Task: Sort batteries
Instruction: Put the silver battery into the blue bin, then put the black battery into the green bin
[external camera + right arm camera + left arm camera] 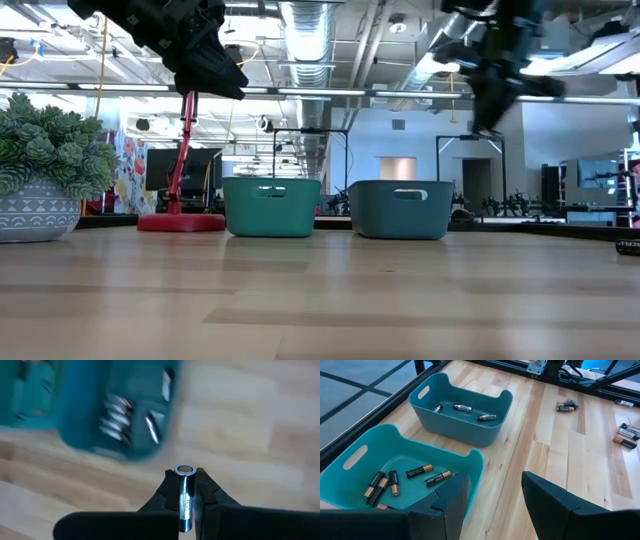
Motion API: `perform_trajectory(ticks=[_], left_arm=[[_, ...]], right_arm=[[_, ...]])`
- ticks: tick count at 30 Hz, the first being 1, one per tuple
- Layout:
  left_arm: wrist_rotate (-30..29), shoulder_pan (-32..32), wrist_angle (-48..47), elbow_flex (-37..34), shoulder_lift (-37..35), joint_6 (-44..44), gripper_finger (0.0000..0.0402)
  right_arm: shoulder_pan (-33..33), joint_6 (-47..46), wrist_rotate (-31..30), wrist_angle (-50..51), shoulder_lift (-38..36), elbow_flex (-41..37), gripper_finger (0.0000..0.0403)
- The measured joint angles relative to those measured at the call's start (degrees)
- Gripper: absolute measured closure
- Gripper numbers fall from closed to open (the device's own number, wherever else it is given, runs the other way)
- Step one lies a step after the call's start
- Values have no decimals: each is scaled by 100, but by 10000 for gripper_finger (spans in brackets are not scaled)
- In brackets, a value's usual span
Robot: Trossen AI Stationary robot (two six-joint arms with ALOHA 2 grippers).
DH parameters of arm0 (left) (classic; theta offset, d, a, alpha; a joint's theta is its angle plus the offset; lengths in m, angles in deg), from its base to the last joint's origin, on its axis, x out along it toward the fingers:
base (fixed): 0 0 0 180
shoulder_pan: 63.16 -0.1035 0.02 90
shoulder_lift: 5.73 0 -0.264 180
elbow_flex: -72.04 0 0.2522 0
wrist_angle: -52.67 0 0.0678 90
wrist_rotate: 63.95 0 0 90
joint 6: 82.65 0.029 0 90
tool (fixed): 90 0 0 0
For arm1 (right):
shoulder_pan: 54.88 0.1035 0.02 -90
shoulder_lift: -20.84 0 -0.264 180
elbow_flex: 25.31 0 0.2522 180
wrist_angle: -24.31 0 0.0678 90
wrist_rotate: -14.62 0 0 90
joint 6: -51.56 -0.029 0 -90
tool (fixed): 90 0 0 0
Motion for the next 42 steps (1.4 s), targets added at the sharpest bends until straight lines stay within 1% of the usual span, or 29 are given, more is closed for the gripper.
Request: perform_trajectory(ticks=[3, 8, 13, 15, 18, 21, 24, 28, 36, 42], left_arm=[[0, 0, 16, 0, 0, 66, 219], [0, 0, 18, 0, 0, 104, 219], [0, 1, 0, 0, 2, 173, 219], [0, -1, -41, 0, 2, 297, 219], [4, 0, -102, 0, 2, 480, 219], [4, 1, -122, 0, 2, 471, 219], [46, 1, -122, 0, 2, 497, 219], [249, 1, -125, 0, 2, 539, 219], [304, 1, -217, 0, 2, 511, 219], [307, 1, -251, 0, 2, 498, 219]], right_arm=[[-392, 723, -8, -163, 457, 574, 388], [-840, 1798, 4, -268, 1541, 1604, 388], [-1267, 2639, 317, -331, 2756, 2526, 388], [-1416, 2919, 483, -345, 3201, 2776, 388], [-1605, 3167, 956, -391, 3810, 2982, 388], [-1717, 3274, 1133, -480, 4225, 3037, 388], [-1789, 3272, 1142, -453, 4471, 3048, 382], [-1837, 3277, 1146, -445, 4650, 3048, 359], [-1872, 3274, 1150, -592, 4636, 3048, 312], [-1872, 3274, 1150, -587, 4625, 3050, 301]])
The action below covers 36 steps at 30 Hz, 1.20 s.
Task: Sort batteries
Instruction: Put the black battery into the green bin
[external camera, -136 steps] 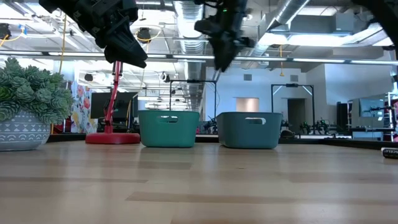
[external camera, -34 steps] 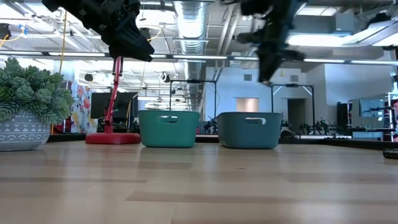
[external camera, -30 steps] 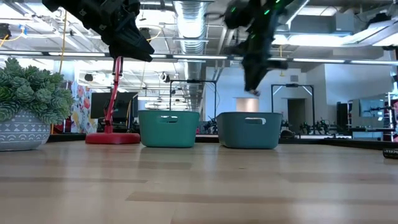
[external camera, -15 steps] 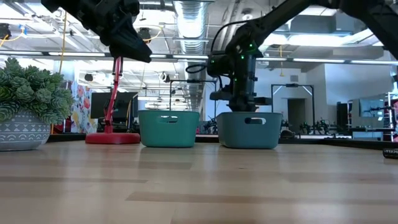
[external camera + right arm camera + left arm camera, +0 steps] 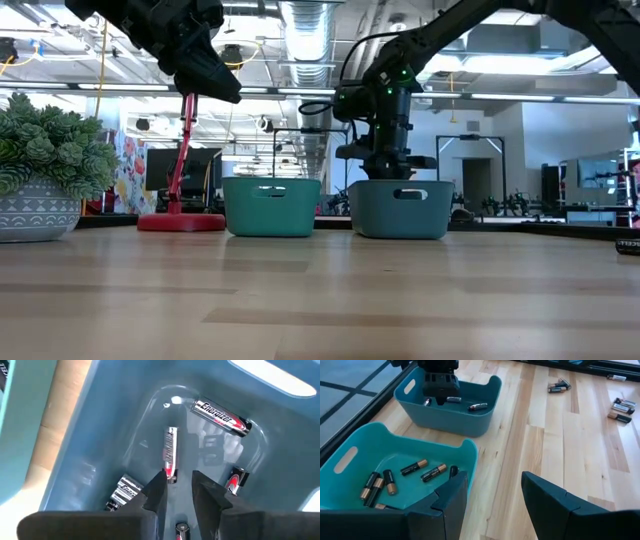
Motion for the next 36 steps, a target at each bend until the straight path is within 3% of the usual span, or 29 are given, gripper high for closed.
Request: perform_trajectory(ticks=[9, 13, 17, 21, 27, 36], left_arm=[[1, 0, 0, 0, 0, -1, 219], [1, 0, -23, 0, 0, -53, 219], [3, 0, -137, 0, 2, -101, 219], [3, 0, -131, 0, 2, -107, 219], [2, 0, -127, 0, 2, -109, 219], [1, 0, -117, 0, 2, -110, 219]], right_arm=[[36, 115, -6, 216, -368, 0, 300], [199, 197, -189, 593, -860, -16, 304], [505, -41, -226, 612, -1695, -513, 318], [977, -737, -254, 614, -2689, -1380, 330], [2138, -2522, -258, 921, -4031, -2644, 332], [3683, -4899, -220, 1639, -4959, -3782, 312]])
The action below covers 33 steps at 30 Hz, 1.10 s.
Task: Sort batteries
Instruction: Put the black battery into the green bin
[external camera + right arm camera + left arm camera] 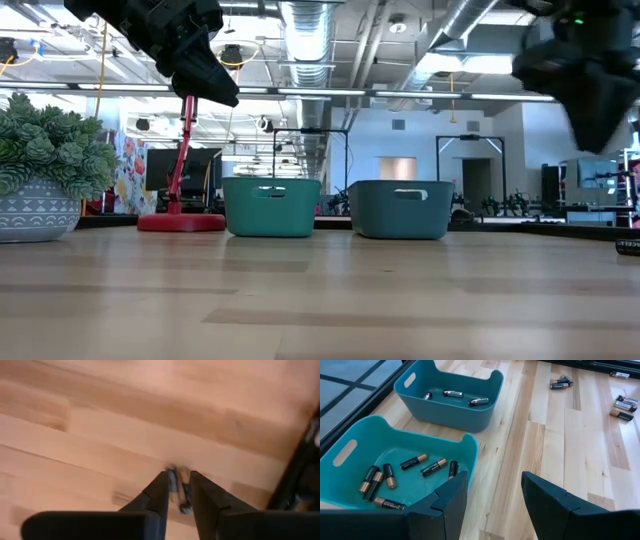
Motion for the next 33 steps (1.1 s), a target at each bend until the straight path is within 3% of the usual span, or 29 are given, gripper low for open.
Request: perform_trajectory(ticks=[6, 13, 20, 33], left_arm=[[0, 0, 4, 0, 0, -108, 219], [0, 0, 1, 0, 0, -221, 219], [0, 0, 4, 1, 0, -298, 219], [-2, 0, 26, 0, 0, -387, 219]], right_arm=[[444, -615, 388, -66, -118, -673, 256], [568, -185, 430, -790, -50, -1082, 211], [581, 57, 861, -955, 229, -1376, 218], [610, 267, 1029, -1755, 696, -1669, 237]])
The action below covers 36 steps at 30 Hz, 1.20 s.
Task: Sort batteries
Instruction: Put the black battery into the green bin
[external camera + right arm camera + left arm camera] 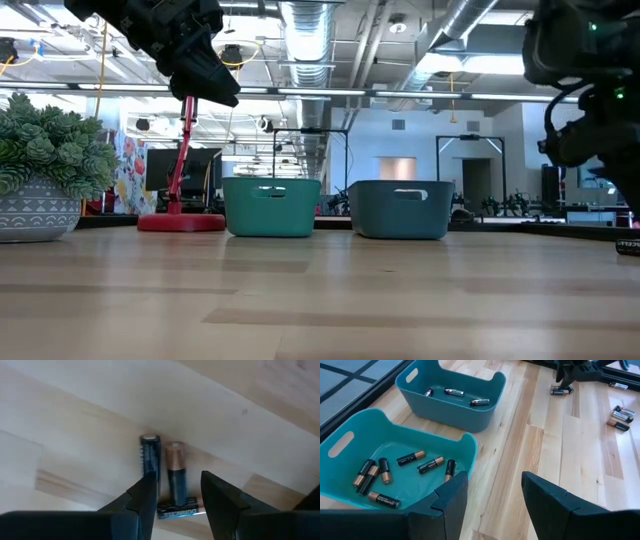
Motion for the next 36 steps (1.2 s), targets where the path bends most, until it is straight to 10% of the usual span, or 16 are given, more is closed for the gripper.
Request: perform_trajectory(ticks=[10, 22, 36], left_arm=[[0, 0, 9, 0, 0, -20, 219], [0, 0, 13, 0, 0, -22, 219], [0, 0, 15, 0, -2, -57, 219]], right_arm=[[-2, 134, 26, -76, 411, -79, 249], [-135, 388, 163, -390, 970, -46, 357], [-158, -128, -380, 304, -220, 249, 390]])
